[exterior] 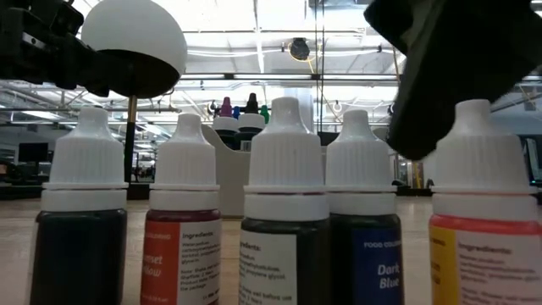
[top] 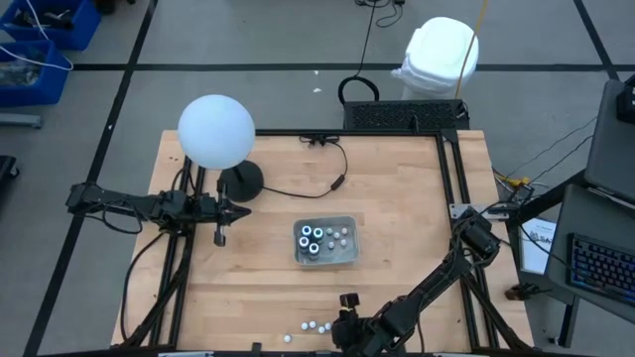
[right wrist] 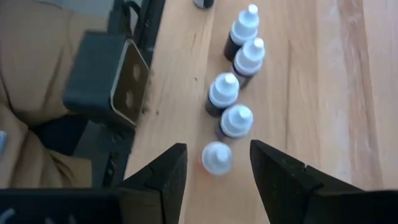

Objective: Pick & Place food coloring
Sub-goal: Put the small orange food coloring bottle into the gray bin

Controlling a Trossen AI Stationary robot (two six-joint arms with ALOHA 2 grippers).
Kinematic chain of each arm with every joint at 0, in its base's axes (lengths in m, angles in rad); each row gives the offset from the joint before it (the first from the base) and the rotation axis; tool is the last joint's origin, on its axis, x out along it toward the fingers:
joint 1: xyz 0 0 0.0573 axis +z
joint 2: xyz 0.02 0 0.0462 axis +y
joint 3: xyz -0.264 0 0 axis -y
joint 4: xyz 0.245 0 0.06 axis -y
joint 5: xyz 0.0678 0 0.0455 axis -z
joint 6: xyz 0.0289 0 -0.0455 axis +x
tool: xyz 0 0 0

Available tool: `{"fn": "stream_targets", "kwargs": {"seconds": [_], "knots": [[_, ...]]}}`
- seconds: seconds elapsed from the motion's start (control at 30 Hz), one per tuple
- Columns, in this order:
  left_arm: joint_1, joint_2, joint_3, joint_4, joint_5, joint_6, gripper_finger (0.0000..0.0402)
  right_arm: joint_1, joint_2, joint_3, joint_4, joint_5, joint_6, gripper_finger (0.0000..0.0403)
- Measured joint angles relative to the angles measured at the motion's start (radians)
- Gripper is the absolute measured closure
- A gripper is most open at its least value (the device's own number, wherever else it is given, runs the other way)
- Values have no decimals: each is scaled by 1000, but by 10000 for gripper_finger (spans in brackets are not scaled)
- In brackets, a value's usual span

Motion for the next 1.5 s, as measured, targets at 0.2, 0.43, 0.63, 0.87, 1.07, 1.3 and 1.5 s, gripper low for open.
{"fn": "stream_targets", "kwargs": {"seconds": [0.2, 0.43, 0.63, 0.87, 1.07, 1.3, 1.5], "knots": [[0, 0, 0, 1, 0, 0, 394, 1, 0, 0, 11, 2, 0, 238], [0, 0, 0, 1, 0, 0, 394, 0, -1, -68, 139, 1, -26, 238], [0, 0, 0, 0, 0, 0, 394, 0, -1, -100, 153, -2, -7, 238], [0, 0, 0, 0, 0, 0, 394, 0, -1, -99, 158, -1, -6, 239], [0, 0, 0, 1, 0, 0, 394, 0, -1, -99, 158, 6, 2, 239], [0, 0, 0, 1, 0, 0, 394, -2, -1, -99, 158, 7, 2, 247], [0, 0, 0, 0, 0, 0, 394, -10, -1, -99, 158, 6, 1, 303]]}}
